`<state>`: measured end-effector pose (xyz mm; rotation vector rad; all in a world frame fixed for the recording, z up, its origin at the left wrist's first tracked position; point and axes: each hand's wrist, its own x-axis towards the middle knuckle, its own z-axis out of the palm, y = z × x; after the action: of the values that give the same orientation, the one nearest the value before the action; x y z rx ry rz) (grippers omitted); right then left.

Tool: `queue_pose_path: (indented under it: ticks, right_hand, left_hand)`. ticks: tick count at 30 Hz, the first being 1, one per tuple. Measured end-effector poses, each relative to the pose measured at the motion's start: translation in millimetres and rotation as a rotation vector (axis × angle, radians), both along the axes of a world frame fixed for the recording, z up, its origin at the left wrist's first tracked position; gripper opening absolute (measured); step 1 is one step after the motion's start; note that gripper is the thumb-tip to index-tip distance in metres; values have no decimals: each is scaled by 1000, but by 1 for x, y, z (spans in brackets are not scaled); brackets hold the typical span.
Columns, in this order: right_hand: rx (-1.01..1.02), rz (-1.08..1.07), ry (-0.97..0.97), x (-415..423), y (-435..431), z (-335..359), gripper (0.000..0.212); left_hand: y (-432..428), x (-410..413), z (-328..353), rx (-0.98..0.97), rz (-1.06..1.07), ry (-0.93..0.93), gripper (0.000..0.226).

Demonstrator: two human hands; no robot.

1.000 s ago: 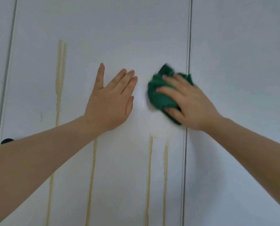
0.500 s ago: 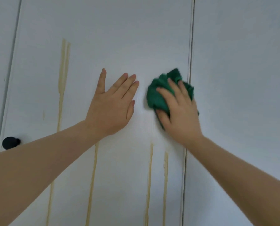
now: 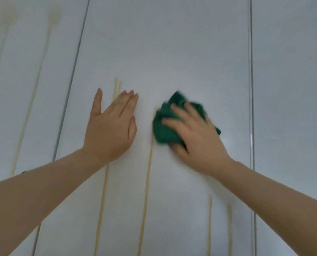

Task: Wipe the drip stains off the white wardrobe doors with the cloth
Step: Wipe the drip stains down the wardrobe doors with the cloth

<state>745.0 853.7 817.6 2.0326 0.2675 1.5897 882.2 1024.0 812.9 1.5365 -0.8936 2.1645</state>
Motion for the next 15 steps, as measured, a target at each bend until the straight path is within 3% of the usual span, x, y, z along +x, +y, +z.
queue_pose_path:
  ticks: [3,6,8,10,13,15]
  right_hand:
    - [-216,-89,144,-11,-12,23,46]
    - [122,-74,-48,0,2,86,55]
    - [327,-66,-145,16,19,92,57]
    - [171,-26,-98,26,27,57,53]
    - [-165,-43,142,22,23,-6,45]
    - [-289,-85,233,14,16,5,44]
  left_hand:
    - [10,3,1,22,15,-12,46]
    - [18,7,4,-1,-11,7,46]
    - [22,11,5,-2,-23,10,47]
    - [25,15,3,0,-28,5,47]
    - [32,19,-3,7,-16,-7,47]
    - [37,24,-8,27,-8,-16,46]
